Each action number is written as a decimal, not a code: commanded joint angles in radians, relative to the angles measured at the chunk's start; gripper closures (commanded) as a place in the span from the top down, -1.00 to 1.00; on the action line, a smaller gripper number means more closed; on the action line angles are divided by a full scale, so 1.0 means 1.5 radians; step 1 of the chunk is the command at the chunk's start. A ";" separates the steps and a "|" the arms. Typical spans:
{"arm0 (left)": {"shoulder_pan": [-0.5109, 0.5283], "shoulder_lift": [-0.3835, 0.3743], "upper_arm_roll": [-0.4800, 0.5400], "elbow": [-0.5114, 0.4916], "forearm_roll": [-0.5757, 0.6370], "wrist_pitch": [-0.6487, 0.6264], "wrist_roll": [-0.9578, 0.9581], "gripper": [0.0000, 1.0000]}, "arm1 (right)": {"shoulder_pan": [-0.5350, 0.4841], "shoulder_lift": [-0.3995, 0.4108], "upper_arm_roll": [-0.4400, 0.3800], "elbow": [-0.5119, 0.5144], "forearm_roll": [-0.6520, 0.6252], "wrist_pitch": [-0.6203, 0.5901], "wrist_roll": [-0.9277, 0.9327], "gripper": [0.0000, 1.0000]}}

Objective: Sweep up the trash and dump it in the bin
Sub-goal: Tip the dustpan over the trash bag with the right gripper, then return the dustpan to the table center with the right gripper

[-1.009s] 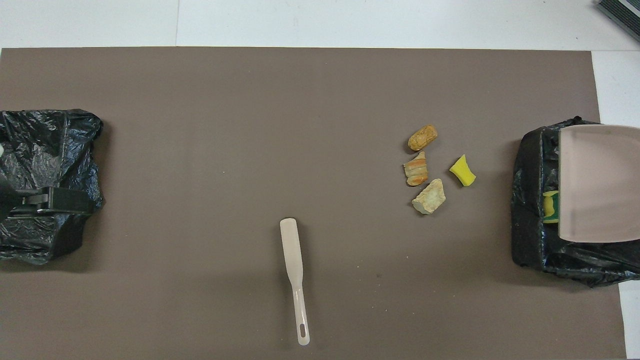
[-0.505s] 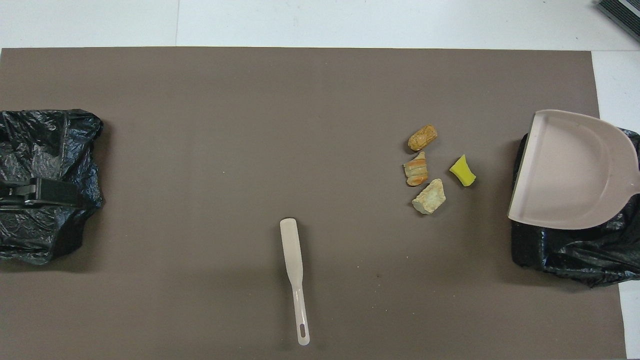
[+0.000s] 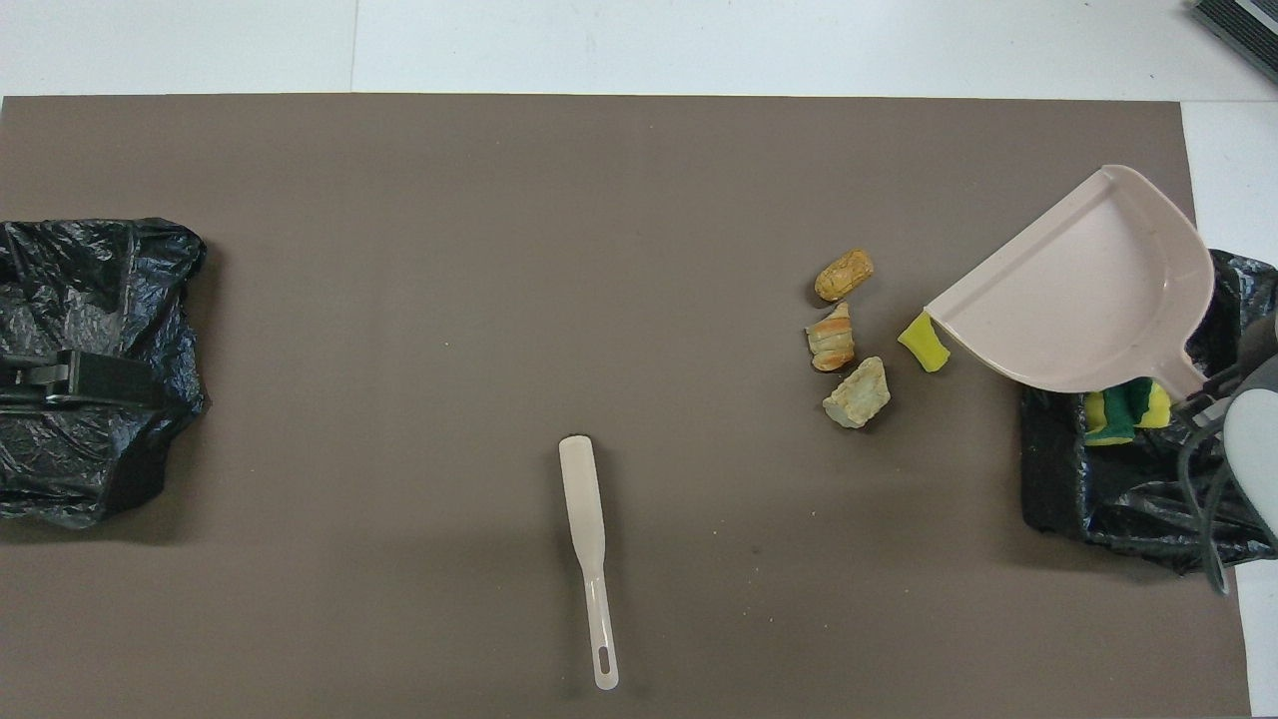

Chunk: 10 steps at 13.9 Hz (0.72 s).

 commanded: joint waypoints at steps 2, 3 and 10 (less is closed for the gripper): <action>0.003 0.002 -0.003 0.009 0.011 -0.005 0.010 1.00 | 0.073 -0.001 -0.001 -0.006 0.094 0.015 0.266 -1.00; 0.003 0.002 -0.003 0.009 0.011 -0.005 0.010 1.00 | 0.091 0.008 -0.001 -0.006 0.116 0.019 0.303 -1.00; 0.004 0.002 -0.003 0.009 0.011 -0.005 0.010 1.00 | 0.256 0.129 -0.001 0.051 0.219 0.099 0.571 -1.00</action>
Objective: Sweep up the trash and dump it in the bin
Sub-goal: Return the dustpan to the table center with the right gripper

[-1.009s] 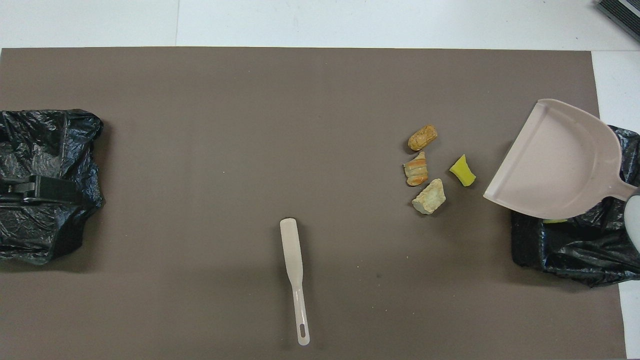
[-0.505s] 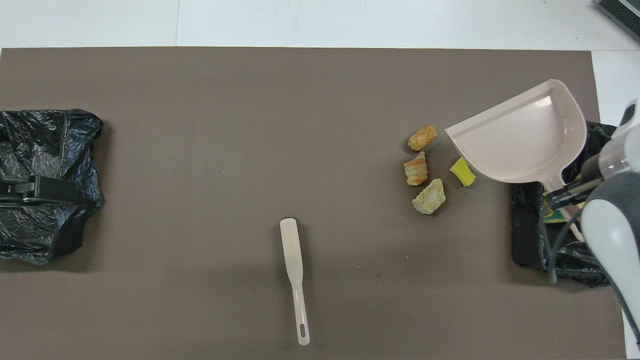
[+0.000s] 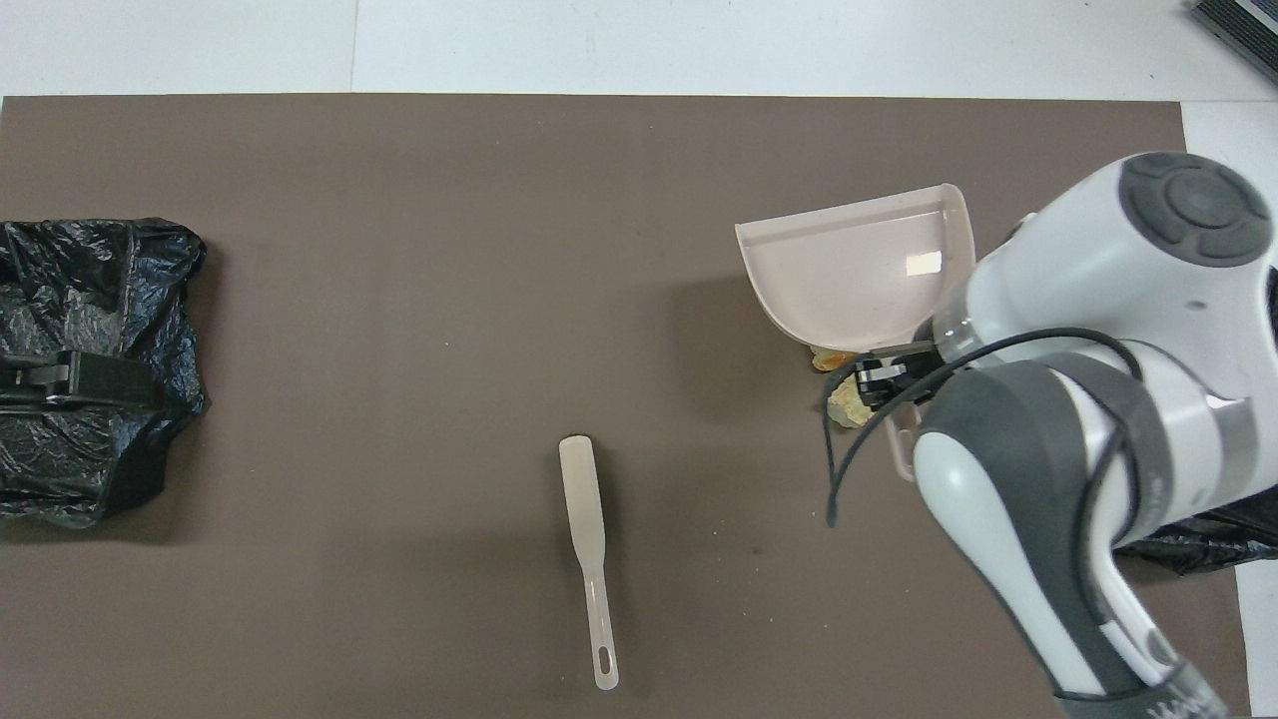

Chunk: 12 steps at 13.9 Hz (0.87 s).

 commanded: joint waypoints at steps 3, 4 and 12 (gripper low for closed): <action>0.004 0.002 -0.002 0.009 0.011 -0.004 0.010 1.00 | 0.074 0.124 -0.004 0.095 0.071 0.052 0.130 -1.00; 0.004 0.002 -0.002 0.009 0.011 -0.004 0.010 1.00 | 0.091 0.156 -0.004 0.125 0.076 0.058 0.159 -1.00; 0.005 0.003 -0.002 0.010 0.011 0.003 0.010 1.00 | 0.173 0.391 0.002 0.314 0.111 0.159 0.252 -1.00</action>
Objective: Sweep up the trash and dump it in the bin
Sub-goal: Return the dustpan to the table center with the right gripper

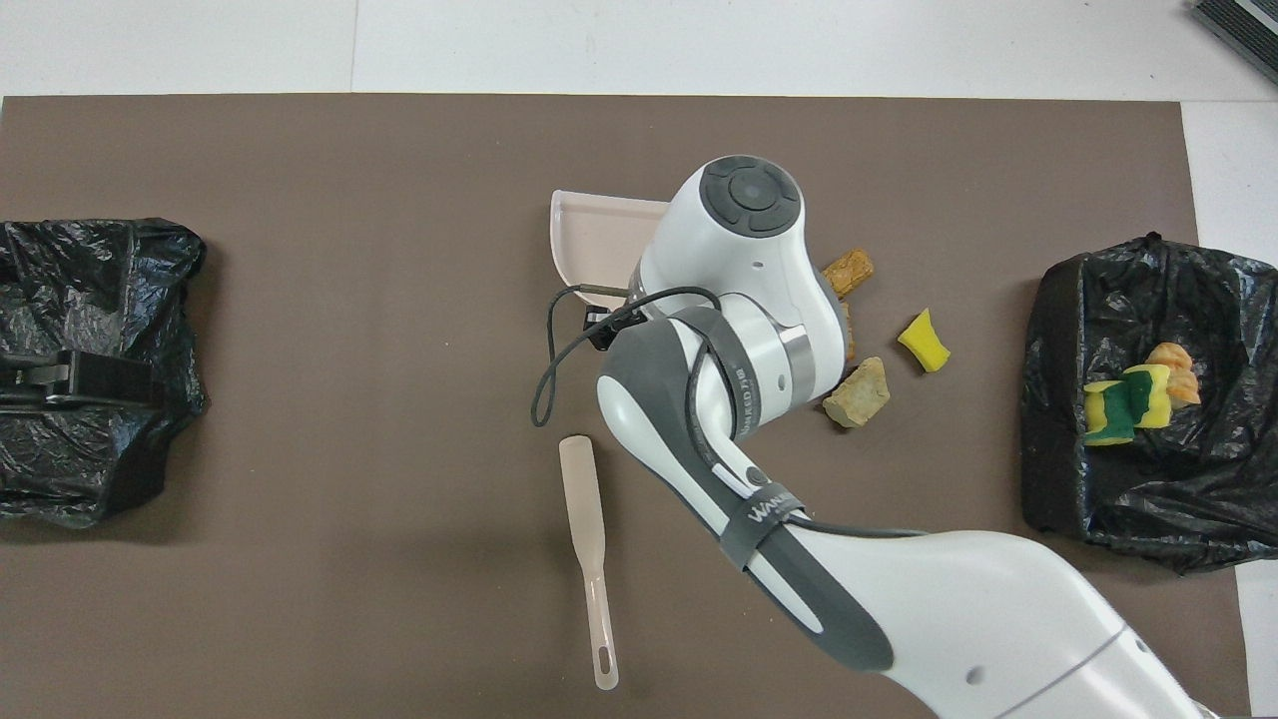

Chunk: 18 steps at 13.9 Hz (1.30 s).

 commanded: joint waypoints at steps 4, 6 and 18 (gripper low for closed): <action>0.005 0.003 -0.002 0.010 0.010 0.002 0.009 1.00 | 0.023 0.035 0.002 0.044 0.028 0.032 0.011 1.00; 0.005 0.003 -0.002 0.009 0.010 0.002 0.009 1.00 | 0.017 0.006 0.002 0.022 0.024 0.013 0.008 1.00; -0.029 0.066 -0.030 0.012 0.005 0.178 -0.072 1.00 | 0.113 -0.284 0.003 -0.306 0.022 -0.045 -0.044 1.00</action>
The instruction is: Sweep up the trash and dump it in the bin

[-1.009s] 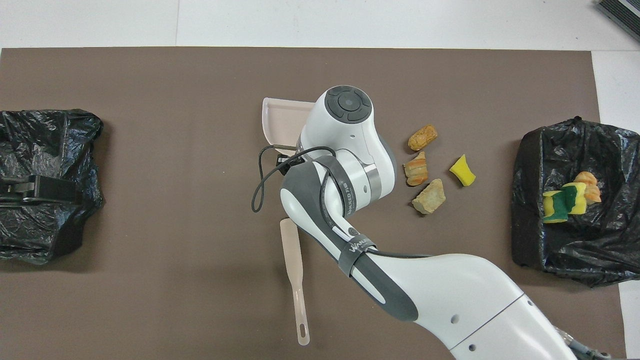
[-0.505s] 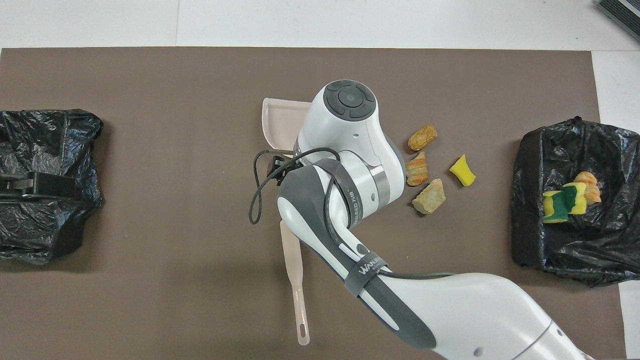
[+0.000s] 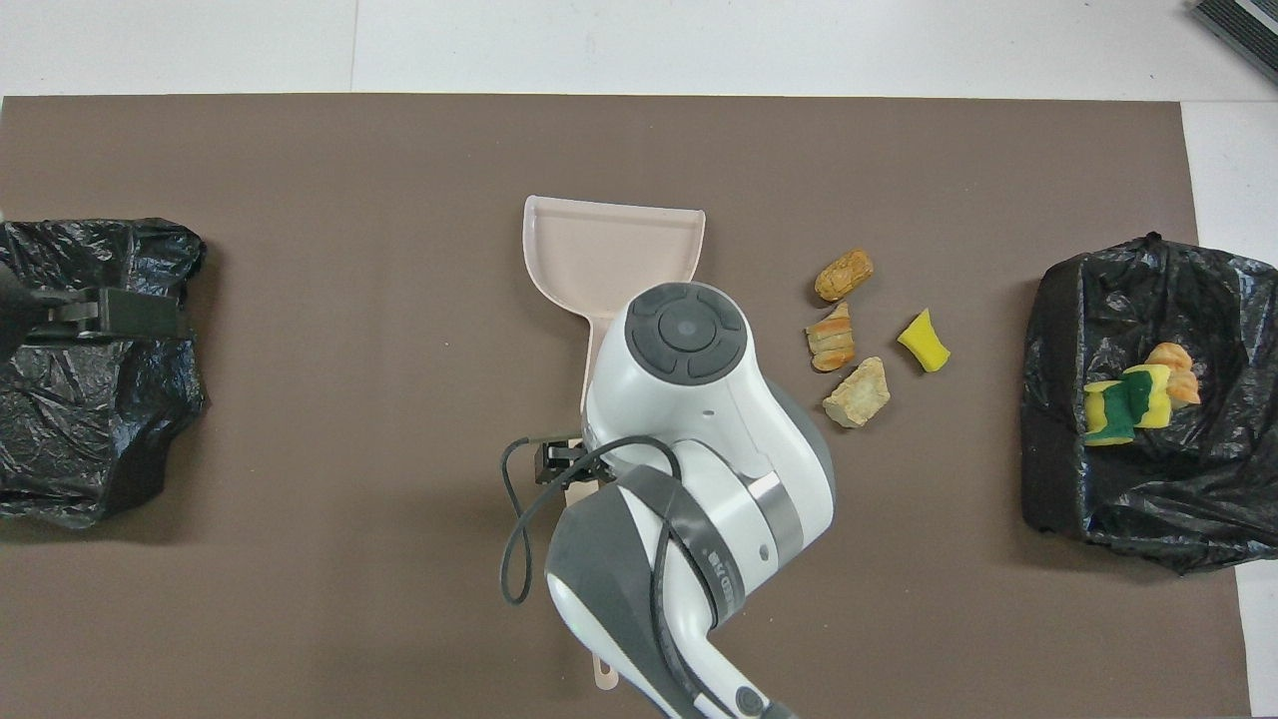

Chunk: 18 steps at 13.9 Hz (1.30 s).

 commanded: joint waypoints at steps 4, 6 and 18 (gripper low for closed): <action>-0.104 0.087 -0.008 0.020 0.013 0.122 -0.179 1.00 | 0.079 -0.128 -0.003 -0.234 0.012 0.138 0.038 1.00; -0.138 0.109 -0.008 0.020 0.012 0.134 -0.193 1.00 | 0.125 -0.122 -0.003 -0.286 0.012 0.229 0.069 1.00; -0.273 0.332 -0.010 0.109 0.046 0.206 -0.280 1.00 | 0.158 -0.116 -0.003 -0.330 0.010 0.259 0.130 -0.90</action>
